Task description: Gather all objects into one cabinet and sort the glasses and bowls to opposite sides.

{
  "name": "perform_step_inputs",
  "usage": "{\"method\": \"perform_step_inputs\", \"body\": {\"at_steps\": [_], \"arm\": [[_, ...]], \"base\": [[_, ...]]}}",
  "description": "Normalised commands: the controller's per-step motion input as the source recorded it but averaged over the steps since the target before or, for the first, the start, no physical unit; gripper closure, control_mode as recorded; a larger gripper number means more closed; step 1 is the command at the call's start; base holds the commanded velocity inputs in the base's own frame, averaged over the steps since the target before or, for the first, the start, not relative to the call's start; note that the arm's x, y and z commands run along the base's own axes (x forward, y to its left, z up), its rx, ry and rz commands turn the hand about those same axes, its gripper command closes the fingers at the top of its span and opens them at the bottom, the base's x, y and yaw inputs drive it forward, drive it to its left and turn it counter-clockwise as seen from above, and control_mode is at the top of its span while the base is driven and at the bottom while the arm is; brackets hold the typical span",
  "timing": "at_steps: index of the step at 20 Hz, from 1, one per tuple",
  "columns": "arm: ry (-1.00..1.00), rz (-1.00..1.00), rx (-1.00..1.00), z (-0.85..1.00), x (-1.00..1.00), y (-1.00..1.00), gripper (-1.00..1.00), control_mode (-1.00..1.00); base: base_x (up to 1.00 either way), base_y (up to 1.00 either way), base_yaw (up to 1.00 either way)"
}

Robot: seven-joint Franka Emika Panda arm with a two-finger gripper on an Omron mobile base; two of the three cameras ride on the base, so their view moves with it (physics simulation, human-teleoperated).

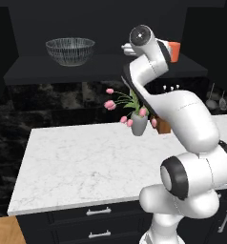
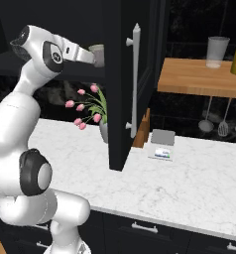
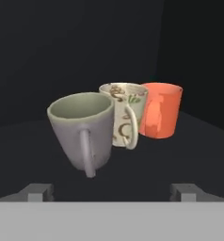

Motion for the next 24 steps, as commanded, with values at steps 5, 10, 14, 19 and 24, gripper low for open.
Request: {"method": "perform_step_inputs", "body": {"at_steps": [5, 10, 14, 19, 24], "arm": [[-0.07, 0.0, 0.0, 0.03, -0.89, 0.0, -1.0, -1.0], [-0.03, 0.0, 0.02, 0.2, -1.0, 0.05, -1.0, -1.0], [0.0, 0.05, 0.03, 0.16, -1.0, 0.09, -1.0, -1.0], [0.03, 0.12, 0.02, 0.06, -1.0, 0.15, -1.0, -1.0], [0.08, 0.13, 0.02, 0.01, -1.0, 0.2, -1.0, -1.0]], "base": [[0.0, 0.0, 0.0], [0.0, 0.0, 0.0], [0.0, 0.0, 0.0], [0.0, 0.0, 0.0], [0.0, 0.0, 0.0]]}}
